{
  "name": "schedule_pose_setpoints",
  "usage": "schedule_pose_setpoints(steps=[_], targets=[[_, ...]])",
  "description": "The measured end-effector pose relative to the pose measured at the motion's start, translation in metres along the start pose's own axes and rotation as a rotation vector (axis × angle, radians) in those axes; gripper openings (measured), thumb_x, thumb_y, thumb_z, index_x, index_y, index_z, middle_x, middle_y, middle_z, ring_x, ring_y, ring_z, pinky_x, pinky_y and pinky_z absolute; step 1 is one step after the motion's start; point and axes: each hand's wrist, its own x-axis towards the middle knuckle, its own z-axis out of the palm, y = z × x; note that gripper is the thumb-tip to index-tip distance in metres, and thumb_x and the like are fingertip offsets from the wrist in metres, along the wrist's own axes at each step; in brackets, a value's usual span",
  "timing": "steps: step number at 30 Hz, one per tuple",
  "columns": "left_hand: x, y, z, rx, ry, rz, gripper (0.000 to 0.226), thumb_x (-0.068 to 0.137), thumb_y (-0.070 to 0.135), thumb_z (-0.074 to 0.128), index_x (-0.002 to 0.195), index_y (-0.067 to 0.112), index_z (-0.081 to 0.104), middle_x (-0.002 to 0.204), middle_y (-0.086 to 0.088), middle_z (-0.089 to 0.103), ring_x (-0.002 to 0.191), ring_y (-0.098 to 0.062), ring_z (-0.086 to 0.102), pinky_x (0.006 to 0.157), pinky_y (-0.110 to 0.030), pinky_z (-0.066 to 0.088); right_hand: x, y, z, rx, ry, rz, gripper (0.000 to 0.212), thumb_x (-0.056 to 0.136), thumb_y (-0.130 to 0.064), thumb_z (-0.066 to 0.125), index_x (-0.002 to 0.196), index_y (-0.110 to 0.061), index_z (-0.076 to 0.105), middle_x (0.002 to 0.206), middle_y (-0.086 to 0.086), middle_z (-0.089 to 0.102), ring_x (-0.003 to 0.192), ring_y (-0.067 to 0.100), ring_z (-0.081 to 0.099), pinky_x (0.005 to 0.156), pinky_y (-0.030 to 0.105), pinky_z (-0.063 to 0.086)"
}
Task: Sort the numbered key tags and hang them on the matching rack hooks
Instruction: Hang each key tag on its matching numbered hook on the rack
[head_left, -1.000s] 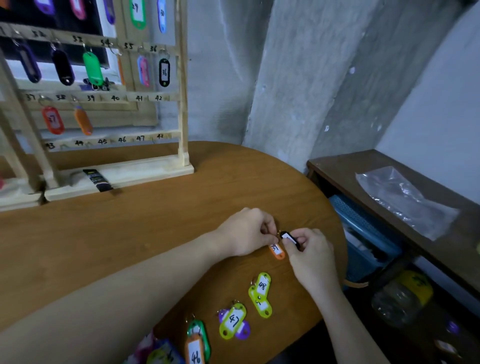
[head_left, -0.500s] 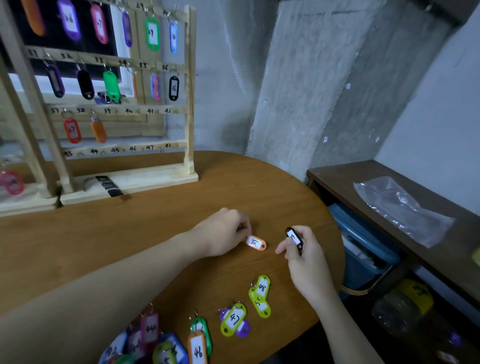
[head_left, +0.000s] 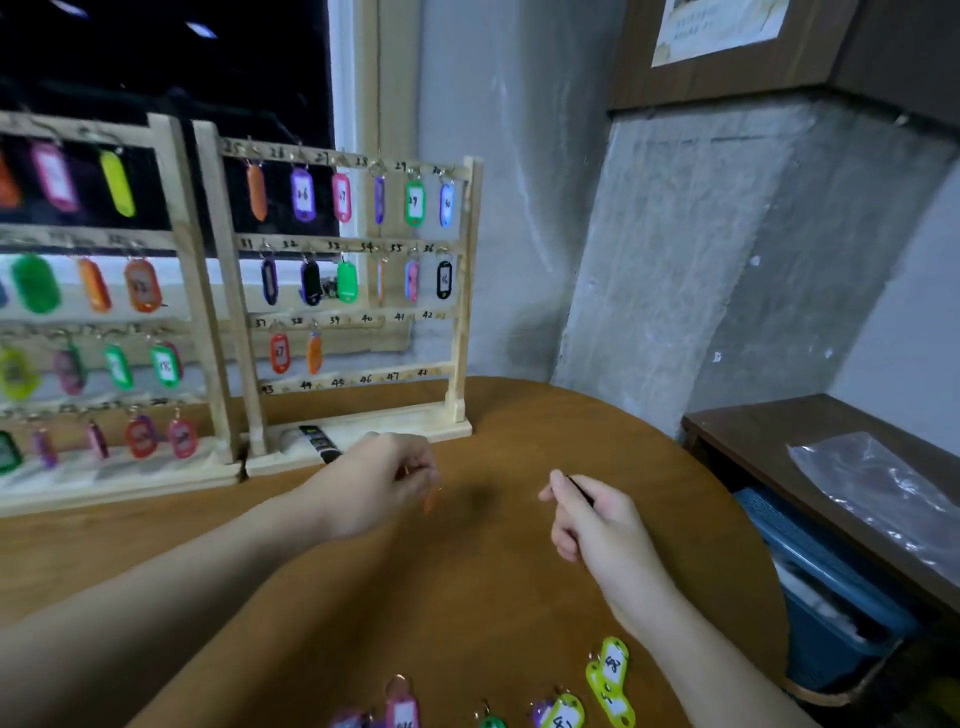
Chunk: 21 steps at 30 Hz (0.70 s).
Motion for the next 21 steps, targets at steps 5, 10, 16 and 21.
schedule_pose_setpoints(steps=[5, 10, 16, 21], targets=[[-0.008, -0.033, -0.055, 0.039, 0.163, -0.107, 0.023, 0.097, 0.020, 0.062, 0.077, 0.033, 0.063, 0.074, 0.010, 0.067, 0.070, -0.002, 0.063, 0.063, -0.020, 0.046, 0.027, -0.034, 0.051, 0.040, -0.109, -0.036, 0.033, 0.106, -0.030, 0.052, 0.092, -0.006, 0.071, 0.063, 0.004, 0.045, 0.059, 0.021, 0.043, 0.057, 0.030, 0.037], [-0.003, -0.060, -0.095, 0.031, 0.353, -0.170, 0.025, 0.096, 0.020, 0.064, 0.074, 0.030, 0.065, 0.072, 0.010, 0.070, 0.068, -0.001, 0.063, 0.062, -0.025, 0.047, 0.062, -0.056, 0.100, -0.036, -0.171, -0.101, 0.028, 0.106, -0.020, 0.049, 0.094, -0.007, 0.071, 0.059, 0.002, 0.060, 0.049, 0.018, 0.051, 0.054, 0.028, 0.041], [0.012, -0.084, -0.121, 0.032, 0.448, -0.219, 0.025, 0.097, 0.018, 0.064, 0.074, 0.026, 0.066, 0.069, 0.011, 0.069, 0.063, 0.006, 0.061, 0.060, -0.015, 0.044, 0.099, -0.081, 0.149, -0.121, -0.232, -0.140, 0.021, 0.106, -0.019, 0.048, 0.097, -0.007, 0.064, 0.059, 0.002, 0.066, 0.042, 0.020, 0.053, 0.050, 0.022, 0.045], [0.027, -0.087, -0.127, 0.030, 0.461, -0.209, 0.019, 0.099, 0.025, 0.062, 0.082, 0.025, 0.068, 0.070, 0.010, 0.069, 0.062, 0.003, 0.063, 0.057, -0.012, 0.048, 0.124, -0.094, 0.180, -0.200, -0.191, -0.194, 0.026, 0.105, -0.021, 0.047, 0.091, -0.008, 0.065, 0.065, 0.001, 0.071, 0.045, 0.020, 0.058, 0.055, 0.026, 0.048]])
